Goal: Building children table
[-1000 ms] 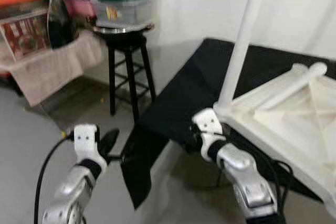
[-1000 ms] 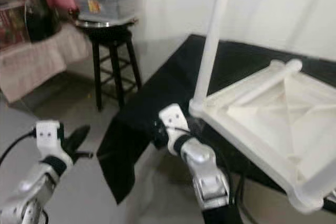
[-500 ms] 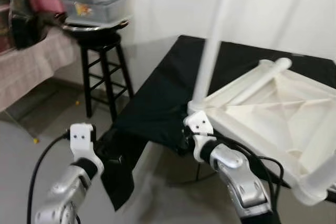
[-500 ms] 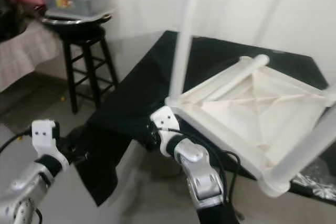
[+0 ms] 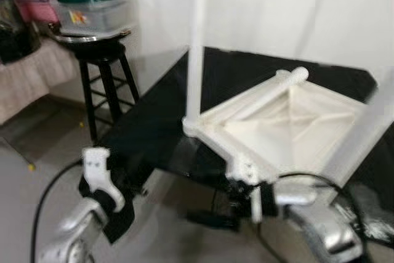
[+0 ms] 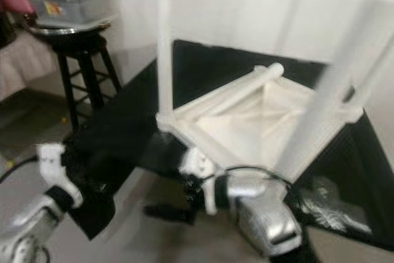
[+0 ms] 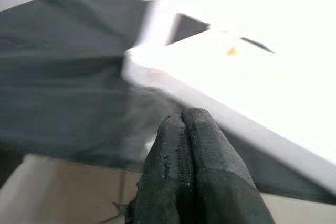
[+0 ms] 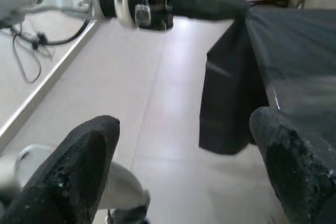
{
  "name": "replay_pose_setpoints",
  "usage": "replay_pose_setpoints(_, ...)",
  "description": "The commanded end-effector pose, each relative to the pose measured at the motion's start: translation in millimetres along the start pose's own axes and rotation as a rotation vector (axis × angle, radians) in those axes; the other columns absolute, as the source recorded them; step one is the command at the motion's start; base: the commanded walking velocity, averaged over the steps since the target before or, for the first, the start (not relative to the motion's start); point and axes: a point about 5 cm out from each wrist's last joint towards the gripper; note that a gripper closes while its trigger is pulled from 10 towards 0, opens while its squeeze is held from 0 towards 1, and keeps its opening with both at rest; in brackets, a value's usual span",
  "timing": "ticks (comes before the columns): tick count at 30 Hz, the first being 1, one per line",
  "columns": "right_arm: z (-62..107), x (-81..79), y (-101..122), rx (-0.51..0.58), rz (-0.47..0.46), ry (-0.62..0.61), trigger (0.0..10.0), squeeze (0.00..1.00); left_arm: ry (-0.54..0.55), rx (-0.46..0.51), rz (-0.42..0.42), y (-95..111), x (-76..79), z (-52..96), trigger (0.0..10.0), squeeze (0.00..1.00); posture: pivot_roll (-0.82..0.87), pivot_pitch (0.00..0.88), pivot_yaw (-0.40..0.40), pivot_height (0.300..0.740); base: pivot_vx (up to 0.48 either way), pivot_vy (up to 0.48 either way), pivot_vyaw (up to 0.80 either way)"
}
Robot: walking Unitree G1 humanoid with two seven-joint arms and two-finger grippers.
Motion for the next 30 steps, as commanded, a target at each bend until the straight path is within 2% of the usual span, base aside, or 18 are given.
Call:
replay_pose_setpoints(1, -3.4, -4.7, 3.7, 0.019, 0.001, 0.043, 10.0, 0.0, -0.003, -0.003, -0.014, 3.6, -4.2, 4.6, 10.0, 0.0, -0.06, 0.0, -0.015, 0.74, 0.0, -0.48, 0.0)
replay_pose_setpoints(9, 5.2, -14.0, 1.0, -0.01, -0.033, 0.119, 10.0, 0.0, -0.133, -0.033, -0.01, 4.9, -3.8, 21.8, 10.0, 0.0, -0.06, 0.0, -0.006, 0.74, 0.0, -0.48, 0.0)
replay_pose_setpoints(10, 5.2, -14.0, 1.0, -0.01, -0.033, 0.119, 10.0, 0.0, -0.133, -0.033, -0.01, 4.9, -3.8, 21.8, 10.0, 0.0, -0.06, 0.0, -0.006, 0.74, 0.0, -0.48, 0.0)
replay_pose_setpoints(13, 8.7, -11.8, 0.2, -0.026, -0.022, 0.106, 10.0, 0.0, -0.187, -0.076, -0.017, 3.5, -7.4, 35.7, 10.0, 0.0, -0.06, 0.0, -0.006, 0.74, 0.0, -0.48, 0.0)
replay_pose_setpoints(17, 9.4, -6.4, 1.2, -0.026, 0.007, 0.065, 10.0, 0.0, -0.214, -0.103, -0.012, 2.1, -9.5, 44.6, 10.0, 0.0, -0.06, 0.0, -0.009, 0.74, 0.0, -0.48, 0.0)
replay_pose_setpoints(19, 9.4, -6.4, 1.2, -0.026, 0.007, 0.065, 10.0, 0.0, -0.214, -0.103, -0.012, 2.1, -9.5, 44.6, 10.0, 0.0, -0.06, 0.0, -0.009, 0.74, 0.0, -0.48, 0.0)
replay_pose_setpoints(25, 8.7, 8.2, 3.1, -0.02, 0.05, -0.059, 10.0, 0.0, -0.275, -0.142, 0.003, -1.8, -4.1, 51.1, 10.0, 0.0, -0.07, 0.0, -0.01, 0.74, 0.0, -0.48, 0.0)
replay_pose_setpoints(26, 8.7, 19.8, 4.0, -0.015, 0.059, -0.156, 10.0, 0.0, -0.293, -0.152, 0.006, -3.3, -2.5, 51.9, 10.0, 0.0, -0.07, 0.0, -0.01, 0.74, 0.0, 0.0, 0.0)
replay_pose_setpoints(30, 8.9, 28.2, 7.4, 0.009, 0.067, -0.227, 10.0, 0.0, -0.303, -0.155, 0.01, -3.5, -2.0, 52.5, 10.0, 0.0, -0.07, 0.0, -0.011, 0.74, 0.0, 0.0, 0.0)
Point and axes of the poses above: a point about 5 cm out from each wrist's last joint towards the gripper, its own z axis pointing back from the gripper into the wrist, its own y axis along the axis of the wrist's last joint, x = y × z, and after that the axes turned 8 degrees about -z, right-handed
